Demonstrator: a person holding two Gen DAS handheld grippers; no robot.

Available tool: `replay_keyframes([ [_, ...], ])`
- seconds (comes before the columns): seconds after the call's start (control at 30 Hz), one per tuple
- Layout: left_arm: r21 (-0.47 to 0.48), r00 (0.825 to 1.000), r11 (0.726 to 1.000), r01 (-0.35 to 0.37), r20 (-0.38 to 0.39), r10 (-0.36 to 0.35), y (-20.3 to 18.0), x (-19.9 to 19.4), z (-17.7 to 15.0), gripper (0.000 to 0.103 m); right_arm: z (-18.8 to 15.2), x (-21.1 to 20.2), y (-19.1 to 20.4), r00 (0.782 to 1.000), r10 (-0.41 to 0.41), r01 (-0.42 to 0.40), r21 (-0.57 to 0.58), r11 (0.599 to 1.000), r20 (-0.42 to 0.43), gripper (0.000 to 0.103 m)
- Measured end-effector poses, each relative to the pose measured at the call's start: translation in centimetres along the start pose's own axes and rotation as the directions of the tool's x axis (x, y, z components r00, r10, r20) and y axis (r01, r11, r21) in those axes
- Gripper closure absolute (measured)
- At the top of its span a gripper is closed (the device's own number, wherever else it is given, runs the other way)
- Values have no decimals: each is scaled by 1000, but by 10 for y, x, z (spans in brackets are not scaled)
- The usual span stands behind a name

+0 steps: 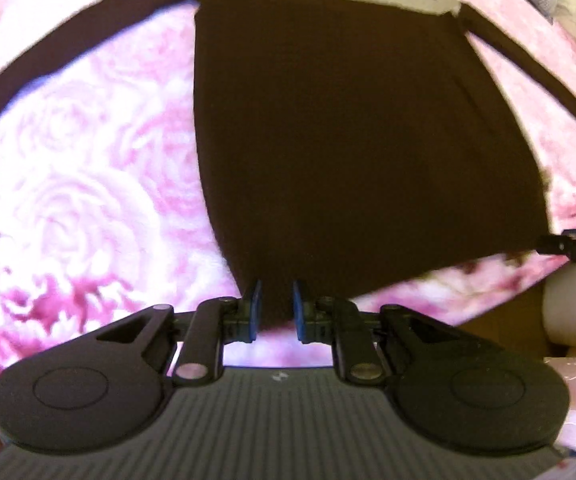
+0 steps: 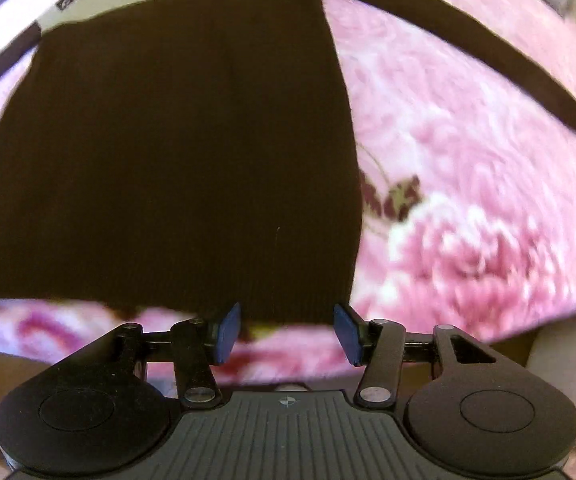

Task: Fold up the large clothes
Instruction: 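Raise both open grippers back from the flattened sweater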

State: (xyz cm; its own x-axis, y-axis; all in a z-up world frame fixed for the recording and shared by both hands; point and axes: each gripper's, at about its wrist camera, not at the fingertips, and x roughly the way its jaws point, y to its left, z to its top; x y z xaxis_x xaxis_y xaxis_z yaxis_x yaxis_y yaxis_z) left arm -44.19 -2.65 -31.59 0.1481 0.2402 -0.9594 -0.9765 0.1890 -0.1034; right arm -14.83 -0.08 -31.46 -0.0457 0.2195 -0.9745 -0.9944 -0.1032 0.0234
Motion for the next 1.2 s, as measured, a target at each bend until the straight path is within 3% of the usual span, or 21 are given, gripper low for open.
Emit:
replay_keyframes([
  [0.2,-4,997,1000,-14,76,14,-24,-81,16,82,14,-80,1,988,118,-119,9,993,95,53],
  [0.37,-14,980,999,-49,193,51,-51,-151,16,71,11,-145,-2,970,146,-137,-58,989,192,47],
  [0.5,-51,966,996,-70,245,81,-76,-196,-1,64,1,-183,-14,960,165,-150,-86,985,226,44],
  [0.57,-64,961,995,-81,258,95,-89,-210,-14,56,-10,-202,-19,956,170,-150,-100,984,237,44],
  [0.77,-102,953,988,-116,270,139,-122,-246,-52,53,-63,-257,-35,949,208,-174,-155,972,238,42],
  [1.03,-107,937,983,-150,302,176,-160,-280,-87,46,-105,-283,-42,949,232,-190,-202,961,215,42],
  [1.2,-98,939,982,-161,290,183,-174,-281,-99,46,-116,-284,-49,952,218,-174,-202,964,217,42],
])
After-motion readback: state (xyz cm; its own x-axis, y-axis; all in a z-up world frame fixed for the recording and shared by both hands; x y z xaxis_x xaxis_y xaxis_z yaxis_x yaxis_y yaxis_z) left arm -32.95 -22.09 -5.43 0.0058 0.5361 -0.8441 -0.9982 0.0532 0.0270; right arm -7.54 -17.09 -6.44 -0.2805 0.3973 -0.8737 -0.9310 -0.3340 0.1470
